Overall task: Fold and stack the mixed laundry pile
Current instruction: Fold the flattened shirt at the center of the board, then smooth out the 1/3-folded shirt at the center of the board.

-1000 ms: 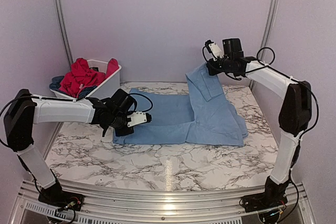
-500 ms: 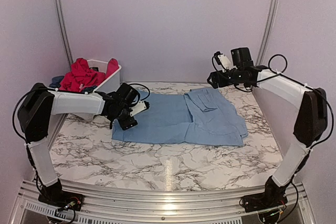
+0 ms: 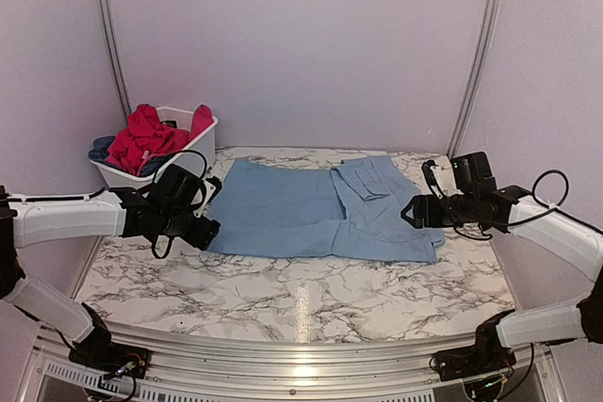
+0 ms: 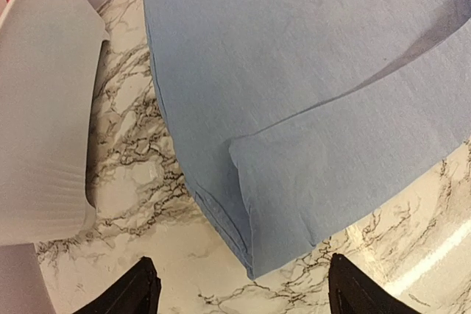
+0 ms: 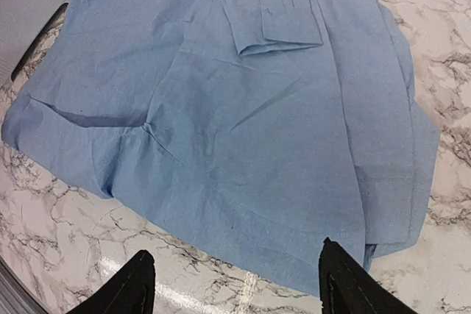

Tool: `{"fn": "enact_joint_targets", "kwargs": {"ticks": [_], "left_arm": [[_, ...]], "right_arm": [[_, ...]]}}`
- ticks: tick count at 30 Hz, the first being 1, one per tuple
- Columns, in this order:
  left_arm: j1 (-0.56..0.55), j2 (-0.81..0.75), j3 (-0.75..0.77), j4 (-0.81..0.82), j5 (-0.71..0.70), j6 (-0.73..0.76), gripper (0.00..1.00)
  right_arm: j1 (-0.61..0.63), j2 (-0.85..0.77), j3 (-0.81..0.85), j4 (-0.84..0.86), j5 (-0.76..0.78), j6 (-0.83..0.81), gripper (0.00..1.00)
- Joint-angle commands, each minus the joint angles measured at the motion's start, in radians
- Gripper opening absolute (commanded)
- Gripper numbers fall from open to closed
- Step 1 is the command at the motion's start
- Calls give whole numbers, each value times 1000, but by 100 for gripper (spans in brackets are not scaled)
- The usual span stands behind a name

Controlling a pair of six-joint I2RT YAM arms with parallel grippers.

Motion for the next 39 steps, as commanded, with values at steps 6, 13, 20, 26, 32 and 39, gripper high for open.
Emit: {"fn": "enact_joint_targets", "kwargs": {"ticks": [6,13,20,26,32,39], "left_arm": [[5,-90,-187,133,69,-365,79],[36,-32,-197,150,117,-413,74],[76,-32,-233,189,200,-438,73],[114,-23,-258,223,240,-452,72],[123,37,-260,314,311,-444,58],[125,122,-242,371,356,-450,24]], "right_arm": [[-8,-152,-240,16,121,279,61],[-90,-26,-314,110,194,287,56],[-159,17,-350,211,76,265,58],[-174,70,-368,274,36,246,56],[-175,122,-371,322,19,234,48],[-180,157,-375,349,19,217,28]]}}
